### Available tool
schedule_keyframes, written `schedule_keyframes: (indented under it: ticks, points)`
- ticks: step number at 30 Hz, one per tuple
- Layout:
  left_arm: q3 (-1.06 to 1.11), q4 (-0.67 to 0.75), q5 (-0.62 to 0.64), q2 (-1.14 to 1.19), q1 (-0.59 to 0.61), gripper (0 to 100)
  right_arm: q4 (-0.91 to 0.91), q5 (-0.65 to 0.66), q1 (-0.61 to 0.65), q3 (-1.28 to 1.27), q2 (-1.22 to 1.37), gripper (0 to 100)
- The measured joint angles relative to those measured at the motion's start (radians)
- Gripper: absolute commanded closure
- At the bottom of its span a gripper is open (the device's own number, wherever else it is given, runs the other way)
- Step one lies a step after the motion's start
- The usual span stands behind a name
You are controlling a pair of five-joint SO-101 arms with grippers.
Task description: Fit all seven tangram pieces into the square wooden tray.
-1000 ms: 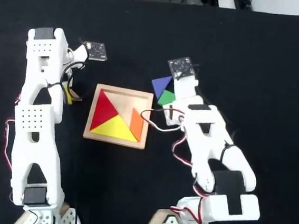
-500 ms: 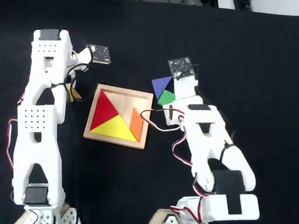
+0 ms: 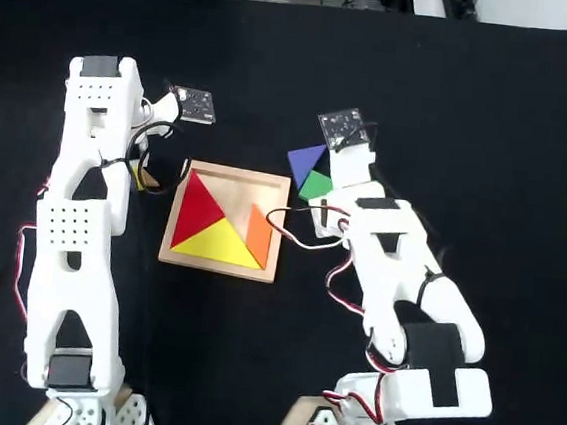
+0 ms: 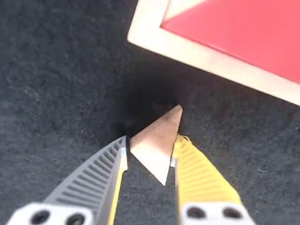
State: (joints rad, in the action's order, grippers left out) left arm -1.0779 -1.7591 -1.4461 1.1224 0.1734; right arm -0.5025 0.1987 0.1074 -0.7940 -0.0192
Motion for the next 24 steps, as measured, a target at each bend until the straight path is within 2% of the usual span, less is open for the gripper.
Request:
schedule_keyframes:
  ticks: [8,12,20,24]
  points:
    - [0.002,0.0,0.003,-0.006,-0.003,94,0.0,0.0,0.0,0.0,0.0,98.6]
    - [0.046,0.009,0.054,-0.095,-0.035,94,0.0,0.0,0.0,0.0,0.0,98.6]
    - [0.27,0.009,0.387,-0.465,-0.1,94,0.0,0.0,0.0,0.0,0.0,98.6]
    - [0.43,0.009,0.632,-0.649,-0.143,94,0.0,0.0,0.0,0.0,0.0,98.6]
